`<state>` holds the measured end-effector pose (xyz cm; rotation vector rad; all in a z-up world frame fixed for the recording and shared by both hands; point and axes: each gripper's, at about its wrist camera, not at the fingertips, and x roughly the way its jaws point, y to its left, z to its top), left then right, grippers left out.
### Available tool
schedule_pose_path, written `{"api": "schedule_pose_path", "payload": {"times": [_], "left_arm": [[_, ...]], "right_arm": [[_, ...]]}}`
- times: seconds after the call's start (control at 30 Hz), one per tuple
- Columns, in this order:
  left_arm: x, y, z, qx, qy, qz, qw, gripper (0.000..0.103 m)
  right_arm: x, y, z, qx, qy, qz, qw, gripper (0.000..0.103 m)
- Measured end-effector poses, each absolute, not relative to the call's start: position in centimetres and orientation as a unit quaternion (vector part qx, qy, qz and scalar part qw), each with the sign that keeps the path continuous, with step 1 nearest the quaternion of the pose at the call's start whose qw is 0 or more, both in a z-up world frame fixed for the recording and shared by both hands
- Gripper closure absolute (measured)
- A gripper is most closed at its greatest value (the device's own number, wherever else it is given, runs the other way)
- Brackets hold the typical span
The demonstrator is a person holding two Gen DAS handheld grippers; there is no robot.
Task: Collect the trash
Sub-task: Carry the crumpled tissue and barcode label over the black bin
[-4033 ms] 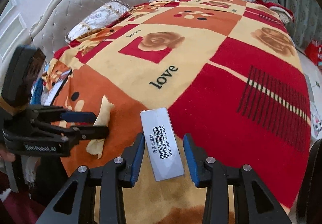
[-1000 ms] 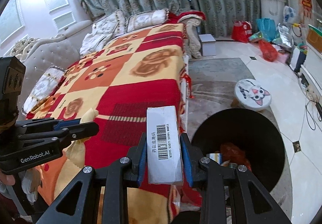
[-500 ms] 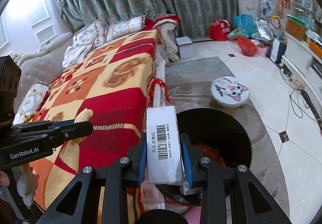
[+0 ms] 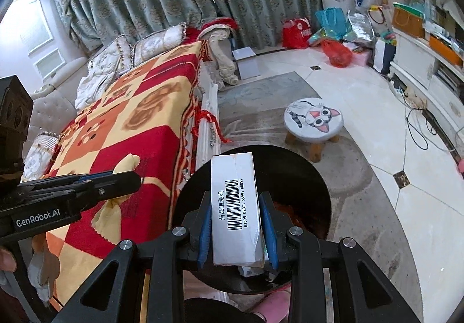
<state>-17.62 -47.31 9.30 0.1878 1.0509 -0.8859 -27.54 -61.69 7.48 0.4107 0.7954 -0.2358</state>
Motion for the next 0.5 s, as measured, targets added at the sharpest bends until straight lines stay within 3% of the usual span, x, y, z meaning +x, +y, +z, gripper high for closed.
{"api": "schedule_pose_path", "payload": {"times": [0.5], "left_arm": [[-17.5,-48.9,7.9,0.097,0.49,-0.404,0.766,0.087]], "right_arm": [[-27.6,-62.6,6.5,0.208,0.389,-0.118,0.89,0.073]]}}
